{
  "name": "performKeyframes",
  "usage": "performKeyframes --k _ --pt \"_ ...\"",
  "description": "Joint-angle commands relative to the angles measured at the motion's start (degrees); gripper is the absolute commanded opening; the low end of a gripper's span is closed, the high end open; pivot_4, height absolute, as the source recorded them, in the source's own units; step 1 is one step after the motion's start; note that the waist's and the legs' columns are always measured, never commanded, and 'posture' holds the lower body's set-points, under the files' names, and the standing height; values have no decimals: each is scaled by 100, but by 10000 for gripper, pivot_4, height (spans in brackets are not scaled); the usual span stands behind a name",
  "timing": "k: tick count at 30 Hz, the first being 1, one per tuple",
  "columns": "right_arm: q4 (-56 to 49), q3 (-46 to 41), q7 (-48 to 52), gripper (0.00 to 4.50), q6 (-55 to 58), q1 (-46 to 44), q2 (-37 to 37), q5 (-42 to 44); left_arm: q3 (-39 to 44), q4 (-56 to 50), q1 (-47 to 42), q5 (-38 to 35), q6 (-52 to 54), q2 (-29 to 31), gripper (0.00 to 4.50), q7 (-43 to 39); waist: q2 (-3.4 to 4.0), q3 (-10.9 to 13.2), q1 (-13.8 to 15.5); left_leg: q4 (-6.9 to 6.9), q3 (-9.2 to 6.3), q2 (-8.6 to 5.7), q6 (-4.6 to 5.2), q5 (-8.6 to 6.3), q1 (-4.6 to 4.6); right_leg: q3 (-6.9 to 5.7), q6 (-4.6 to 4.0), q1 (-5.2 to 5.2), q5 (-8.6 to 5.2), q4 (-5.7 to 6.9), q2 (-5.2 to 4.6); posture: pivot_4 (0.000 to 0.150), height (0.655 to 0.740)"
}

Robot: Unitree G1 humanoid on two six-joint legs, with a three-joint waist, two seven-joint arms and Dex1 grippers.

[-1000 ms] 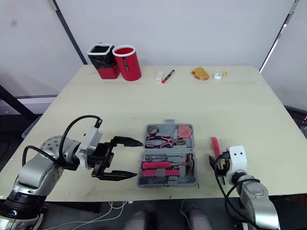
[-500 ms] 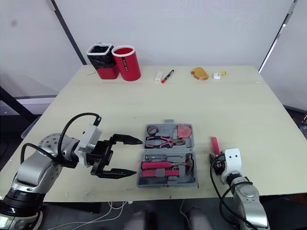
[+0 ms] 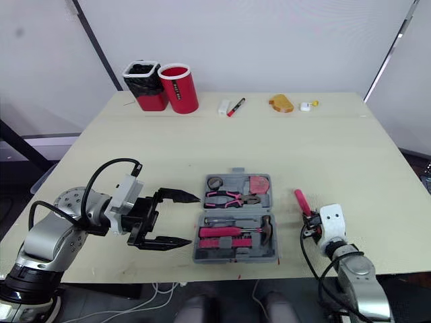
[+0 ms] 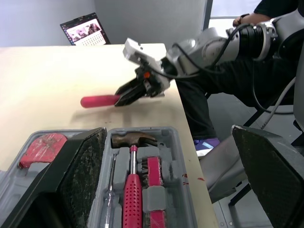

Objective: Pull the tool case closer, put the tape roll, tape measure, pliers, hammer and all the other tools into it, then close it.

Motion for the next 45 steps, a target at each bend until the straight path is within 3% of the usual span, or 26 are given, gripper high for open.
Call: performKeyframes --k 1,7,15,29,39,45 --pt "-908 238 746 4131 270 -23 -589 292 163 12 15 -7 -73 121 45000 -98 -1 -1 -8 0 0 0 0 0 1 1 2 0 -1 0 0 1500 7400" --pt "-1659 963 1596 4131 1013 -355 -1408 569 247 78 126 9 -134 284 45000 -230 -5 -1 2 -1 -3 3 0 0 3 -4 2 1 -2 1 7 1500 7400" --pt "-1857 2425 2559 4131 1260 -1688 -2058 265 391 283 432 176 -373 533 45000 -448 -9 1 10 3 -2 3 0 0 1 -6 2 0 -3 0 4 1500 7400" --pt "-1393 4242 2906 4131 2343 -3385 -1684 -374 294 832 720 648 -1409 817 45000 -978 -11 2 39 8 5 3 0 0 -9 -10 -22 -12 -10 1 -2 1500 7400" --pt "-1001 4765 2874 4131 2812 -3883 -1399 -718 335 797 884 616 -1533 884 45000 -947 -12 1 35 9 3 4 0 0 -21 -13 -16 -26 -6 4 -2 1500 7400" --pt "-977 4879 2878 4131 2839 -3919 -1296 -769 344 763 988 635 -1609 960 45000 -938 -14 0 35 25 0 4 0 1 -85 -16 -5 -88 3 20 -2 1500 7400"
